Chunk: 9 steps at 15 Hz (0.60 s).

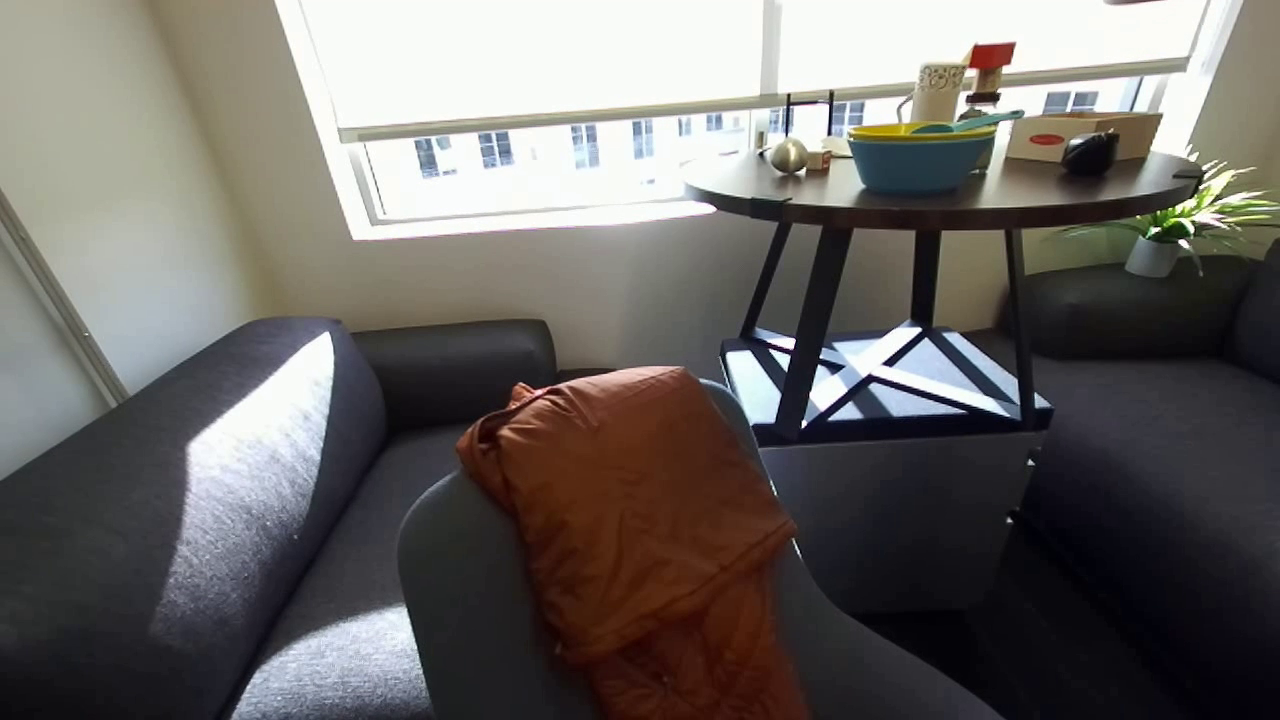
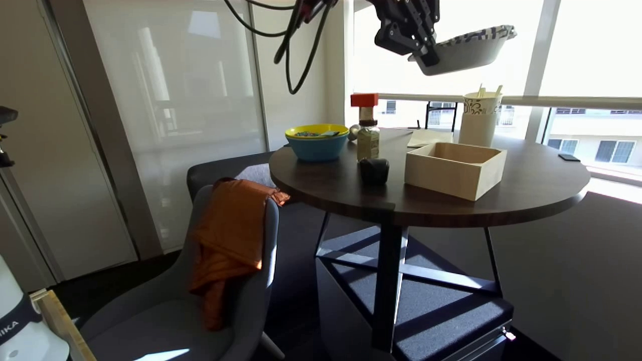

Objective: Pour the contents of the white bowl into the wooden box on the right

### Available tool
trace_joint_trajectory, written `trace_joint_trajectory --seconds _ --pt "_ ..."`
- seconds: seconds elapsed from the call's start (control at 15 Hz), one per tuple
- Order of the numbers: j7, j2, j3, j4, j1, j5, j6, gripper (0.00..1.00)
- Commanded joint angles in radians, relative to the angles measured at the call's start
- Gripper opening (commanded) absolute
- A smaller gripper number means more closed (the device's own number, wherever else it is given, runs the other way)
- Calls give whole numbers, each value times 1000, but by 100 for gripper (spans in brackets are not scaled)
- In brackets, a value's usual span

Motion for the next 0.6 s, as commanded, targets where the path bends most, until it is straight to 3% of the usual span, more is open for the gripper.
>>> trace_joint_trajectory --seconds 0.0,0.27,0.53 --pt "-193 -10 -11 66 15 190 -126 1" --pt "-400 -100 2 21 39 267 -200 1" --pt "-528 -194 28 -25 88 253 -269 1"
